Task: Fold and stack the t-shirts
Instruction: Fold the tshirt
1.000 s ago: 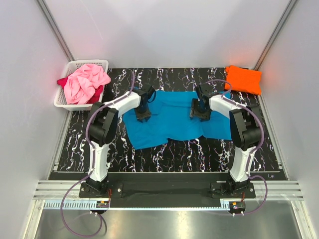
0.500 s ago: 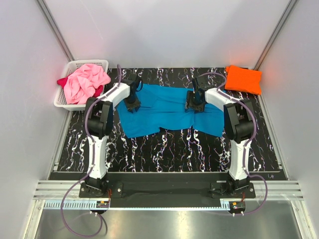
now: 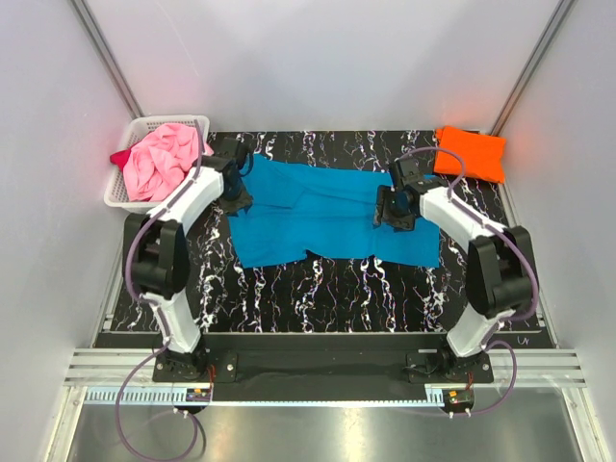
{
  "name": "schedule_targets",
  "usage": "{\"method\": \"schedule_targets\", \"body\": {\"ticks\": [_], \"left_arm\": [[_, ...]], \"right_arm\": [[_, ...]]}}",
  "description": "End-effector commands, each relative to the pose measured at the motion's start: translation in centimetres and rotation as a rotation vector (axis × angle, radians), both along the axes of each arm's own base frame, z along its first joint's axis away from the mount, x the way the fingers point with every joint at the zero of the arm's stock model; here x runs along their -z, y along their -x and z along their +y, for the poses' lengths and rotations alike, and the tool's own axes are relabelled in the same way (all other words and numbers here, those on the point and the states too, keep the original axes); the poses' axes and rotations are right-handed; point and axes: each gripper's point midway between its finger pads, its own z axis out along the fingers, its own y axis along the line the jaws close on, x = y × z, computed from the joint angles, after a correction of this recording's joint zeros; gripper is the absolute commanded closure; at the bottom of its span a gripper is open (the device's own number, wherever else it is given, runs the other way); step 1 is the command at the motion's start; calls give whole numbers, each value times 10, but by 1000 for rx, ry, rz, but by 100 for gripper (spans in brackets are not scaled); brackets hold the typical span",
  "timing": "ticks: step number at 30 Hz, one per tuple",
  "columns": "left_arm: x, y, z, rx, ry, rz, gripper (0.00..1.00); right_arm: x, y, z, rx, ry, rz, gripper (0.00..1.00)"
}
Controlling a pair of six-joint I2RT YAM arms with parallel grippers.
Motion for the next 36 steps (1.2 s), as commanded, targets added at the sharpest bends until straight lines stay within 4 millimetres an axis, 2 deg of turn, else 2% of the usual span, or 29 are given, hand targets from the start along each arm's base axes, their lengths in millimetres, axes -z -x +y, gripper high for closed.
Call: {"method": "schedule_targets", "body": {"ticks": [1,2,3,4,5,6,7,8,9,10,15,19,23,27,36], "left_arm": [[1,21,-9,44,42,-13,67],[3,28,-17,60,85,-7,67],[-3,28,-22,72,122,-45,67],[9,43,-24,70,149,-15,67],[12,48,-29,74,192,-14,67],[1,46,-38,87,253,-74,67],[17,65,-42,65,308,-33,67],[20,70,-42,48,337,-45,67],[10,68,-45,45,378,-109,67],[25,83,-42,8,391,-75,67],[26,109,-29,-43,383,-122,67],[30,126,-20,-63,367,-142,66],[39,128,-21,-66,374,-125,66],[45,128,-10,-112,336,-119,65],[57,120,-4,-162,332,-128,65]], "right_arm": [[-20,9,-8,24,5,-55,36],[-26,11,-9,36,-1,-69,36],[-22,17,-12,43,9,-59,36],[-22,19,-16,56,20,-60,36],[-24,23,-18,72,22,-67,36],[-17,30,-23,87,39,-50,36],[-15,34,-25,95,43,-44,36],[-15,38,-27,117,39,-45,36],[-6,47,-30,124,48,-22,36],[-3,50,-31,130,47,-15,36],[11,70,-30,149,7,14,36],[15,75,-30,157,2,12,36],[21,76,-28,156,-15,22,36],[20,78,-25,150,-32,19,36],[23,77,-22,137,-40,27,36]]}}
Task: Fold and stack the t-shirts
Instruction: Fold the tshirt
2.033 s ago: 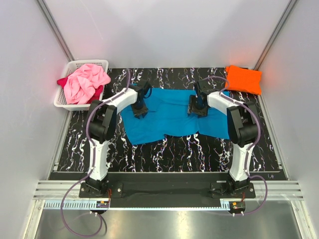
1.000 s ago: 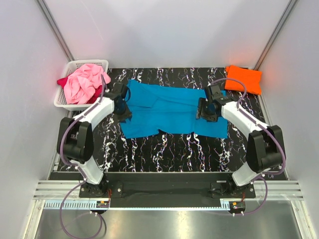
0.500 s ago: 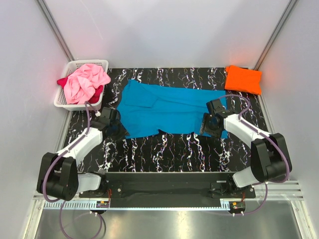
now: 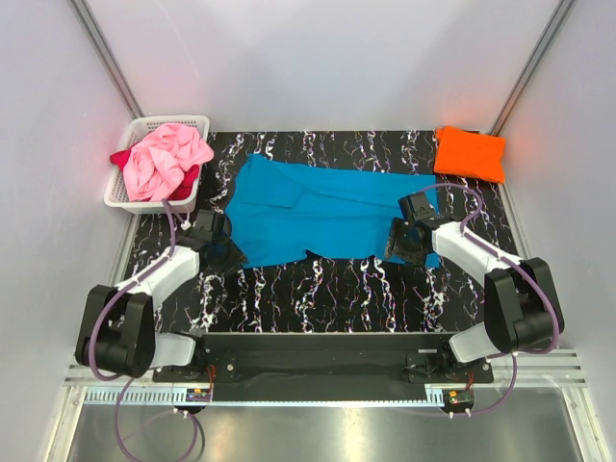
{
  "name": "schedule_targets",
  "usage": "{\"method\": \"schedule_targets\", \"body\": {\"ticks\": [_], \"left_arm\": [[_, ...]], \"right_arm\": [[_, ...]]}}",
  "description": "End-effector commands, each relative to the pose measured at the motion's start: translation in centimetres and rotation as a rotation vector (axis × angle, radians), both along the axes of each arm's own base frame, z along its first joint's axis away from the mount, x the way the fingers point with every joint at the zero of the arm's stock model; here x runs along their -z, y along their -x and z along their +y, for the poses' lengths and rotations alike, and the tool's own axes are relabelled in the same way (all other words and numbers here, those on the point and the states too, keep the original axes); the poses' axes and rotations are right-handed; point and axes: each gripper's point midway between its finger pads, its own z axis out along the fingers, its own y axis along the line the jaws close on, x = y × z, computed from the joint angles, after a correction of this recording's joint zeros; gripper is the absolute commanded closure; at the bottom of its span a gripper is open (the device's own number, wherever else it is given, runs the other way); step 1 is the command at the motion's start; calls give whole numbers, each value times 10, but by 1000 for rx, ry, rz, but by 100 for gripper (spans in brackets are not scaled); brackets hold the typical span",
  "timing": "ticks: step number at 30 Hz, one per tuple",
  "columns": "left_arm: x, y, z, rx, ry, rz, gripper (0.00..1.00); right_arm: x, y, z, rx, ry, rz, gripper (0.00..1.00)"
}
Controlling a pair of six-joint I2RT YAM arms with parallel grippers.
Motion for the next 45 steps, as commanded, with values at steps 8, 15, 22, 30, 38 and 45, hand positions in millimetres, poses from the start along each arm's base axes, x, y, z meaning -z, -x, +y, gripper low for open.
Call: {"method": "schedule_targets", "body": {"ticks": [8,15,22,30,38,45], "left_arm": [[20,-20,-2,-27,29,5,69],[2,-31,-10,10,61,-35,100],[-60,-47,-23,79,121,-196,100],[-123,-83,-42,175,172,-349,100],[-96,-153,-68,242,219,-324,100],[-69,-196,-88,300,264,-338,100]], "right_arm": [[-9,-9,5,0,-26,-43,36],[-4,-9,6,4,-23,-24,37],[-5,-13,7,-2,-21,-27,37],[-3,-19,9,-7,-22,-20,37],[4,-22,9,-15,-9,-4,38],[13,-25,13,-30,-12,27,38]]}}
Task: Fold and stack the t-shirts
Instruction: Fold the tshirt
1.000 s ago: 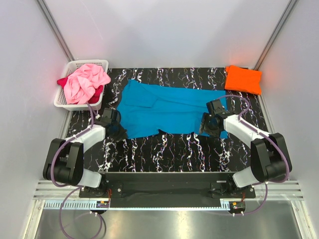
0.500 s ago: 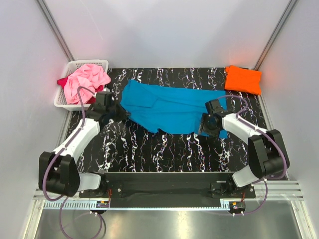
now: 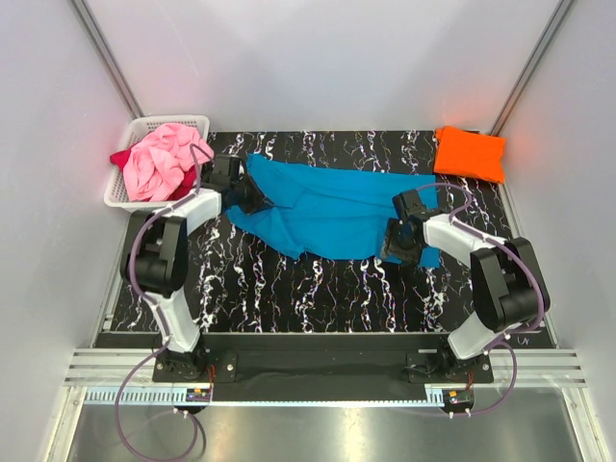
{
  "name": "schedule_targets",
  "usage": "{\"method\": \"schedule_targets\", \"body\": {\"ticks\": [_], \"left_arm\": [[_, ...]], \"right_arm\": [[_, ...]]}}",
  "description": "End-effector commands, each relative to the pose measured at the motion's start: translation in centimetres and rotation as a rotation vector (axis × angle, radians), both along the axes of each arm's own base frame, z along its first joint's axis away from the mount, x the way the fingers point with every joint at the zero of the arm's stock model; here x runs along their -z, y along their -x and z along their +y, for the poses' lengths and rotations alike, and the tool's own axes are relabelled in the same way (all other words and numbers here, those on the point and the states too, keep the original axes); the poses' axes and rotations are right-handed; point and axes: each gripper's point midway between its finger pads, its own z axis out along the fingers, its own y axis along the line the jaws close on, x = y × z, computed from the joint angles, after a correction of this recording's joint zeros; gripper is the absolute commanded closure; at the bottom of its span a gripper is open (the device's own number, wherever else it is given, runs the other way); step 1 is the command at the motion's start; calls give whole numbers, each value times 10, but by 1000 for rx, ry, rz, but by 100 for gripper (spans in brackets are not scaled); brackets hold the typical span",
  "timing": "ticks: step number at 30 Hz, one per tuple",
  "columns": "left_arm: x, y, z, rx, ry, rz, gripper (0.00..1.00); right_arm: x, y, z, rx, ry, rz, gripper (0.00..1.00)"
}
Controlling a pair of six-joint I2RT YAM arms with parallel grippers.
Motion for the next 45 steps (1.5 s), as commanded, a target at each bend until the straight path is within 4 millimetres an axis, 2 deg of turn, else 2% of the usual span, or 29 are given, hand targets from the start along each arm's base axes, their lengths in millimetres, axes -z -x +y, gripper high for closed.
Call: {"method": "schedule_targets", "body": {"ticks": [1,4,8,12,13,14,16,17,20,24,27,32,34,39,45], "left_arm": [[-24,-36,-19,80,56,-145,100],[-13,-48,-23,101,44,-145,100],[-8,-48,-16,95,-2,-161,100],[-24,-39,-4,73,-50,-233,100],[-21,-33,-1,71,-62,-226,100],[-32,-30,-1,77,-68,-259,100],[-34,-23,4,70,-81,-266,100],[-41,-21,5,78,-90,-291,95],[-39,-13,10,83,-114,-294,87],[-36,-7,15,69,-135,-280,62],[-29,-5,18,60,-146,-255,50],[-19,1,21,34,-148,-221,55],[-13,6,29,3,-176,-195,59],[6,15,56,-118,-277,-100,62],[21,19,51,-114,-251,-37,63]], "right_arm": [[-9,-17,10,-24,-29,-40,38],[-7,-18,11,-25,-34,-35,39],[-4,-17,10,-27,-32,-30,39],[-1,-13,16,-36,-62,-16,39],[0,-12,17,-39,-71,-12,39],[0,-13,18,-36,-72,-12,39],[0,-12,20,-41,-85,-11,40],[0,-12,20,-40,-86,-11,40],[-3,-11,21,-47,-97,-22,40],[-5,-9,22,-50,-107,-25,40],[-6,-9,23,-51,-110,-26,40],[-6,-7,20,-49,-101,-27,40],[-7,-9,21,-48,-101,-32,40],[-5,-8,20,-48,-97,-27,40],[-2,-7,18,-42,-89,-18,40]]}}
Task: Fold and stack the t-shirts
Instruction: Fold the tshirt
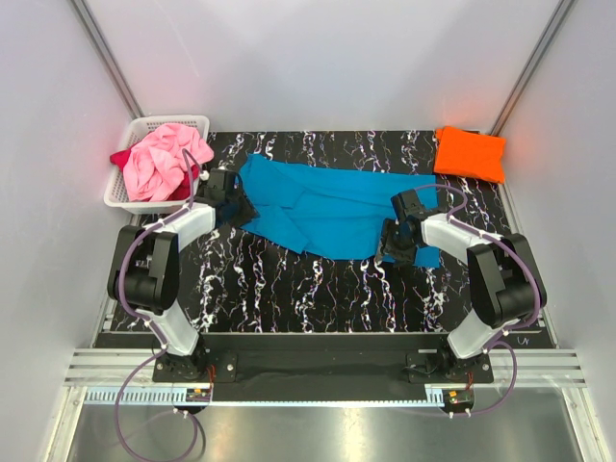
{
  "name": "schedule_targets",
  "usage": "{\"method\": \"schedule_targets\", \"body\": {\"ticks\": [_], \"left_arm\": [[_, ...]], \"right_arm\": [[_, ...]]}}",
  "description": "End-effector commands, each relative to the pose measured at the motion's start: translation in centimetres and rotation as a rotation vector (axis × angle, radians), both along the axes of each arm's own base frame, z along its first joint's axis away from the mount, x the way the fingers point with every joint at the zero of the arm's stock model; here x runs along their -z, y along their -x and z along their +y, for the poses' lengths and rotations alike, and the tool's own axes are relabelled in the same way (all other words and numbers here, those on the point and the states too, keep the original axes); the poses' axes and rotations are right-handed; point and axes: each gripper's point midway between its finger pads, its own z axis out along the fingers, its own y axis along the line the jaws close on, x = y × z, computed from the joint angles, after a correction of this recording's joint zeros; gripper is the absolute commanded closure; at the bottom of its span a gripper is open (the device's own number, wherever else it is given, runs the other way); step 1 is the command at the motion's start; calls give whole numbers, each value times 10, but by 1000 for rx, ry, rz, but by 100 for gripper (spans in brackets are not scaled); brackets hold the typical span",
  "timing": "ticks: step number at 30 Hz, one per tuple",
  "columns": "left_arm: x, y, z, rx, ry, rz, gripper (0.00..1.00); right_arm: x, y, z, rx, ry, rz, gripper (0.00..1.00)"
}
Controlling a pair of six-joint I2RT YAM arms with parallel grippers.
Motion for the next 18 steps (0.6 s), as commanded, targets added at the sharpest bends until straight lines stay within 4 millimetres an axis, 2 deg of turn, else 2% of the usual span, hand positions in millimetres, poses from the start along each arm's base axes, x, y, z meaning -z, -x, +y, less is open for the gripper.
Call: {"method": "schedule_targets", "body": {"ticks": [1,9,18], "left_arm": [[-1,-5,1,-28,5,-3,64],[13,5,-4,-31,39,66,65],[19,5,-8,-19,50,81,67]], "right_arm": [[-7,-6,0,-5,-2,-40,40],[-5,-5,-1,0,4,-35,41],[-5,-3,-2,5,7,-37,41]]}}
